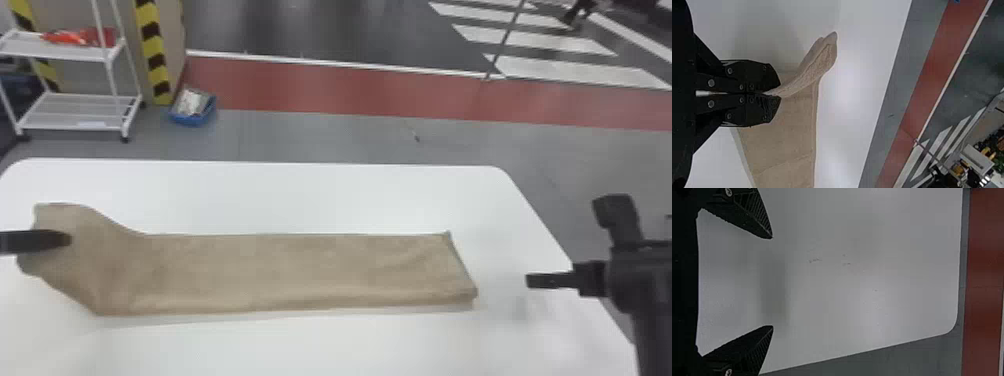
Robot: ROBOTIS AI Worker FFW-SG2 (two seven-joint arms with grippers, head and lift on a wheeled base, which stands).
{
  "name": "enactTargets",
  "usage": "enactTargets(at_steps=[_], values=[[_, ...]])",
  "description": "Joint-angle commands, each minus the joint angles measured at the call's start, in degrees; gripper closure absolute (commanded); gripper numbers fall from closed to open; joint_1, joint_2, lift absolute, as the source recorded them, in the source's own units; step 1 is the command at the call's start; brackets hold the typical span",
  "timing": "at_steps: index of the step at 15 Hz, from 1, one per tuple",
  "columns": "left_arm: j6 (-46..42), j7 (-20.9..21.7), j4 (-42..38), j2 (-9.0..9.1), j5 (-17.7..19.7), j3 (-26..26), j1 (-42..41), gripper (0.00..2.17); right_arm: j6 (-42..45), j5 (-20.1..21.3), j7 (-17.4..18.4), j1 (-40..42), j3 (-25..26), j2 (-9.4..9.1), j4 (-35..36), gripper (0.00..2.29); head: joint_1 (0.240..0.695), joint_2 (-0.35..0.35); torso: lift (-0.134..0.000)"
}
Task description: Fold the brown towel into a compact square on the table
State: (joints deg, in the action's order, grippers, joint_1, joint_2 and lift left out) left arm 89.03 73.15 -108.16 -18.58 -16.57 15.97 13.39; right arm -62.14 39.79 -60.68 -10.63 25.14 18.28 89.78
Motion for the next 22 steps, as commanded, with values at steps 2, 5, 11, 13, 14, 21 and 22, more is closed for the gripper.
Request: enactTargets(at_steps=[2,5,11,13,14,21,22], values=[[1.0,-0.73,-8.03,6.63,-0.74,-5.6,-0.38,1.83,-1.1,-0.42,-0.32,1.75,0.43,0.26,2.77,0.06,0.695,-0.268,-0.124],[1.0,-3.72,-11.02,12.43,-2.59,-10.88,0.76,1.83,-2.51,-1.29,-1.11,3.42,1.14,0.35,5.58,0.06,0.695,-0.35,-0.124],[1.0,-9.26,-12.6,18.73,-7.51,-21.25,4.63,1.83,-3.03,-2.35,-1.64,5.53,2.19,-0.09,8.66,0.06,0.695,-0.35,-0.124],[1.0,-10.05,-11.55,18.73,-7.68,-24.15,4.71,1.83,-3.03,-2.88,-1.64,6.5,2.63,-0.09,9.36,0.06,0.695,-0.35,-0.124],[1.0,-10.22,-11.46,18.73,-7.68,-25.73,4.27,1.83,-2.86,-3.32,-1.64,6.85,3.16,-0.09,9.45,0.06,0.695,-0.35,-0.124],[1.0,-19.28,-6.36,18.73,-5.75,-36.19,2.96,1.83,-0.92,-5.95,-1.64,8.96,6.59,0.35,9.8,0.06,0.695,-0.35,-0.124],[1.0,-20.16,-5.13,18.73,-5.49,-36.98,3.04,1.83,-0.92,-6.48,-1.64,9.05,7.03,0.35,9.8,0.06,0.695,-0.35,-0.124]])
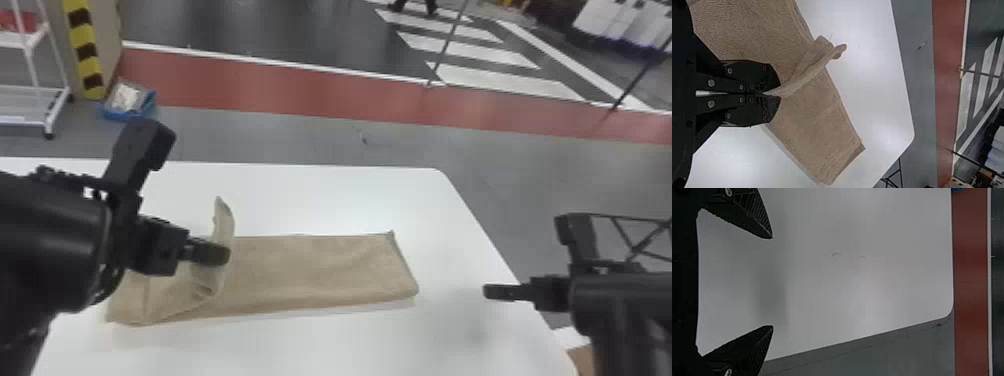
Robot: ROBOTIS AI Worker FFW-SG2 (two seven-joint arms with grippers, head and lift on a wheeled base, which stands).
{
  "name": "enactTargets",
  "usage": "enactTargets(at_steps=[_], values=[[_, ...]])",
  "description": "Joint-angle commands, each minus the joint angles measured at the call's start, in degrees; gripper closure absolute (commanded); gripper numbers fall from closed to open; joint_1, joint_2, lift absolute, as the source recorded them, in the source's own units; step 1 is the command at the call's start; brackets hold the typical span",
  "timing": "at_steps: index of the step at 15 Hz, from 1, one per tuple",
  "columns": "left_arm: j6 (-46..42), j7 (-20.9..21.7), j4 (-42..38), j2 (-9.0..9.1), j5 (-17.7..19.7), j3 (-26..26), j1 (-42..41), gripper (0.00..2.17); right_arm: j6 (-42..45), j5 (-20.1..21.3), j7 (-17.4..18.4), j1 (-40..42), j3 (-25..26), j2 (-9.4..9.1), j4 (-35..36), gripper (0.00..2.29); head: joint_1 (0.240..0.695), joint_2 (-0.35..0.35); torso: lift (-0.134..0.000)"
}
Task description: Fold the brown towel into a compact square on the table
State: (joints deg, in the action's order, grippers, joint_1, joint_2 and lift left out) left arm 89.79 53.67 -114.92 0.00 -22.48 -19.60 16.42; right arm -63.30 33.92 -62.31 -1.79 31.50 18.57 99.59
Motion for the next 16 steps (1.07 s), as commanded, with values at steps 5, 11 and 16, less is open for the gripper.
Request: enactTargets(at_steps=[5,11,16], values=[[0.24,-7.0,4.44,0.15,1.91,-4.31,1.07,1.83,0.23,-3.07,-0.26,2.31,2.95,0.33,1.84,0.06,0.695,-0.35,-0.124],[0.24,-10.52,-1.62,0.15,3.23,-4.57,-1.48,0.02,0.06,-5.71,-0.97,3.54,4.97,0.42,3.51,0.06,0.695,-0.35,-0.124],[0.24,-11.04,-9.79,0.15,1.91,-3.51,-6.49,0.03,-14.89,-8.79,-3.25,4.42,3.92,-2.84,16.52,0.07,0.695,-0.35,-0.124]])
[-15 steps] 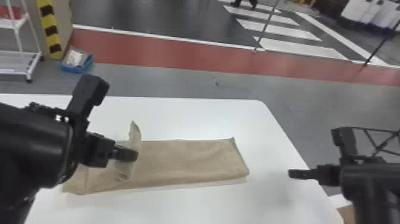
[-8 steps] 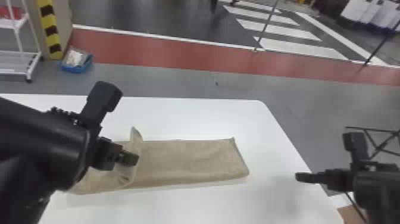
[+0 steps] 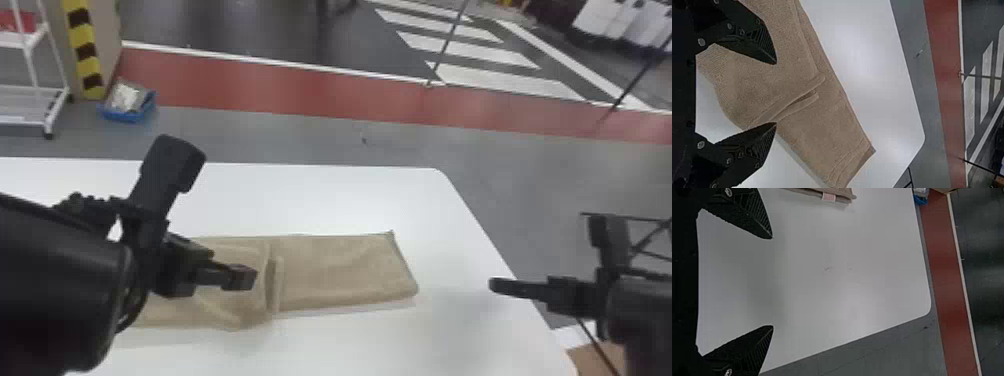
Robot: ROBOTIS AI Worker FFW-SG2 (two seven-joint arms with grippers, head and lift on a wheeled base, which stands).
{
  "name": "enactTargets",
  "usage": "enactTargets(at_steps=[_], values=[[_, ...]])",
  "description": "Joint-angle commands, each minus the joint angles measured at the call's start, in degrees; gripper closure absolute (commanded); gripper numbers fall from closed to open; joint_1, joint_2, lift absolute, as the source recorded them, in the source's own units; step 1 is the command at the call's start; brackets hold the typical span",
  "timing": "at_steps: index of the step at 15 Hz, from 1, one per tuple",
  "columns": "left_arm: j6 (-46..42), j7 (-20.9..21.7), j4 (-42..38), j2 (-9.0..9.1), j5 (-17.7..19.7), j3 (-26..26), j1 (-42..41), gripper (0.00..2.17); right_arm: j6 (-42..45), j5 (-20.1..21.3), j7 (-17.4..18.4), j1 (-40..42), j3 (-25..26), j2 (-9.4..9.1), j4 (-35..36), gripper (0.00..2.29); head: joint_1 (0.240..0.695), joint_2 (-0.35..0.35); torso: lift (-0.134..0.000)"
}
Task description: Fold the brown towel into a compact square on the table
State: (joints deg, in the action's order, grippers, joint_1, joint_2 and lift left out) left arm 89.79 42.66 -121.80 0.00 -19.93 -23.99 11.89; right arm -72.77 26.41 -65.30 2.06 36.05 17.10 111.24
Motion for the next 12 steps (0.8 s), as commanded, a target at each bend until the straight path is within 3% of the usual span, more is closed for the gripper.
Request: enactTargets(at_steps=[1,3,5,7,8,11,12], values=[[0.24,0.67,-4.94,0.15,-0.64,3.25,-3.62,0.03,-9.28,-1.8,-0.27,0.57,-1.77,-2.6,8.29,0.07,0.695,-0.35,-0.124],[0.24,4.36,-9.95,0.15,-0.28,9.67,-7.05,0.03,-17.31,-1.45,-0.18,-0.22,-6.43,-6.46,14.97,0.07,0.695,-0.35,-0.124],[0.24,7.0,-13.99,0.15,1.12,15.82,-10.13,0.04,-17.31,0.48,0.79,-0.83,-12.14,-11.39,18.4,0.09,0.695,-0.35,-0.124],[0.24,8.23,-17.24,0.15,5.17,23.03,-13.03,0.04,-17.31,2.06,2.46,-1.8,-17.5,-16.84,19.36,0.15,0.695,-0.35,-0.124],[0.24,9.72,-18.47,0.15,6.13,27.07,-14.52,0.04,-17.31,3.56,3.34,-1.97,-20.93,-17.15,19.36,0.21,0.695,-0.326,-0.124],[0.24,11.13,-20.06,-3.16,12.9,38.06,-17.25,0.07,-17.31,5.84,6.85,-0.83,-29.81,-17.15,19.36,0.26,0.695,-0.197,-0.124],[0.24,12.36,-20.06,-3.78,13.87,40.78,-17.51,0.07,-17.31,5.67,8.26,-0.04,-31.92,-17.15,19.28,0.26,0.695,-0.115,-0.124]])
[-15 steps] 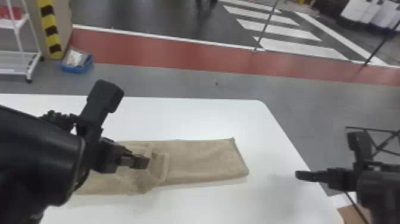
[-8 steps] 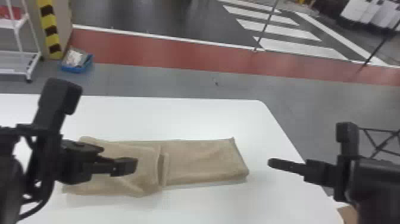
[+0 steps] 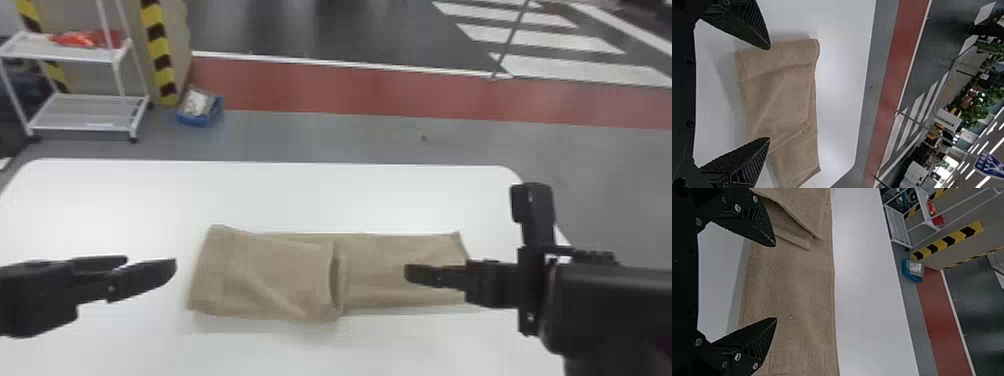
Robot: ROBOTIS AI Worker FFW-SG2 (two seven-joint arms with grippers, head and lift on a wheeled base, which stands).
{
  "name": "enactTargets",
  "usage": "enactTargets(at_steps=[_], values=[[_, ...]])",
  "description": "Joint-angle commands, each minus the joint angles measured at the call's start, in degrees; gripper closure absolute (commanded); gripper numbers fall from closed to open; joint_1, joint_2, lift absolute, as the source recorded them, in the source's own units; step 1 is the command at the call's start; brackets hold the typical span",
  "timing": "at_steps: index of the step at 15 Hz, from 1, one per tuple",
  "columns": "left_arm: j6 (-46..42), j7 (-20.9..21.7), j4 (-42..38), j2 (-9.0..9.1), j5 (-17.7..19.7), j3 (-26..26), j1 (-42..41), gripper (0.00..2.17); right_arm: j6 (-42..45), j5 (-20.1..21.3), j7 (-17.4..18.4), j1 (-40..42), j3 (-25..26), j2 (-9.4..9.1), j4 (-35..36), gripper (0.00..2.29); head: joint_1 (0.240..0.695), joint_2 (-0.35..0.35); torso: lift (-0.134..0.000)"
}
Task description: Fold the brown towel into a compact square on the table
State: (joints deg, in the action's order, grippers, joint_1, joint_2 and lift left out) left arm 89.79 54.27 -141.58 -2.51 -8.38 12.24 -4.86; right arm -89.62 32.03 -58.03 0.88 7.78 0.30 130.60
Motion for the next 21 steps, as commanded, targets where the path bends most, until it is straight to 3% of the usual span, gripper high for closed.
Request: enactTargets(at_steps=[1,5,6,8,13,18,21], values=[[0.24,1.28,-0.28,-1.53,3.28,6.66,-1.38,0.07,-0.46,0.14,2.22,1.94,-5.76,-0.35,-0.26,0.26,0.695,-0.076,-0.124],[0.24,3.39,0.42,-4.17,5.56,10.88,-3.31,0.08,8.27,-3.91,5.82,5.98,-10.24,-0.35,-1.05,0.26,0.695,0.043,-0.124],[0.24,3.57,0.86,-4.61,6.35,11.67,-3.31,0.08,8.09,-4.87,6.17,6.07,-10.68,-0.35,-0.7,0.26,0.695,0.093,-0.124],[0.24,3.83,1.13,-5.14,6.62,12.2,-3.31,0.08,7.92,-5.49,6.52,6.24,-11.21,-0.35,0.44,0.26,0.695,0.129,-0.124],[0.24,4.0,5.26,-5.75,8.11,13.16,-2.96,0.08,13.36,-5.58,10.74,4.75,-14.9,-0.35,-5.62,0.26,0.695,0.178,-0.124],[0.24,4.0,6.31,-5.93,8.02,12.99,-2.87,0.08,20.57,-7.77,12.24,3.17,-15.16,-0.35,-10.45,0.34,0.695,0.203,-0.124],[0.24,3.92,6.22,-5.93,7.67,12.46,-2.87,0.08,20.04,-8.39,11.18,3.17,-15.16,-0.35,-10.89,0.68,0.695,0.206,-0.124]])
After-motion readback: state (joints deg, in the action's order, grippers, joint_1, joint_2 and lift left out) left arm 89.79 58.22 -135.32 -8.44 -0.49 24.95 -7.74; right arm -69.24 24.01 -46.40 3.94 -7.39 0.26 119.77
